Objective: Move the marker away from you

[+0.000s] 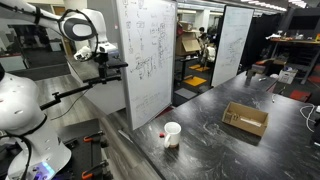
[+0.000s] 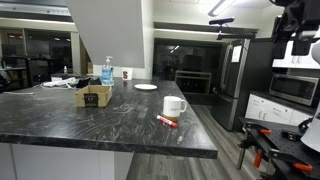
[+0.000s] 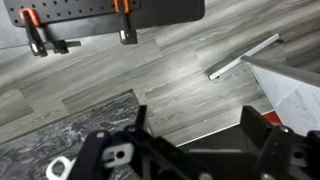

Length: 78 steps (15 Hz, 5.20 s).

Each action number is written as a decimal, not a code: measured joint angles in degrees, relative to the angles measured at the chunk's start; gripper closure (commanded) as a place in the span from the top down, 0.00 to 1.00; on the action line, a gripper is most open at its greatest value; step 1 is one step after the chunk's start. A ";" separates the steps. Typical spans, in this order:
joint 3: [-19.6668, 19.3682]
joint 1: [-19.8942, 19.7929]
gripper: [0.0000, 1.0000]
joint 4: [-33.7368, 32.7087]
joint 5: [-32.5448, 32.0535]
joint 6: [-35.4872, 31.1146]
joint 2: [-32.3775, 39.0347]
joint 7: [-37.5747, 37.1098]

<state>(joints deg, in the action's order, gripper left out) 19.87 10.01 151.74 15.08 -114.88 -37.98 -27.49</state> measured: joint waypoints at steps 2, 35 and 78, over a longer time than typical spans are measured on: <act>-0.02 -0.27 1.00 0.00 -0.36 -0.29 0.02 -0.10; -18.94 -9.53 1.00 -23.59 -13.33 -37.86 62.84 -3.25; -25.44 -1.77 0.05 -42.89 -11.82 -26.05 67.01 3.42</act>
<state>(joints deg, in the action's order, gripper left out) -5.57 8.24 108.85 3.26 -140.93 29.03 -24.07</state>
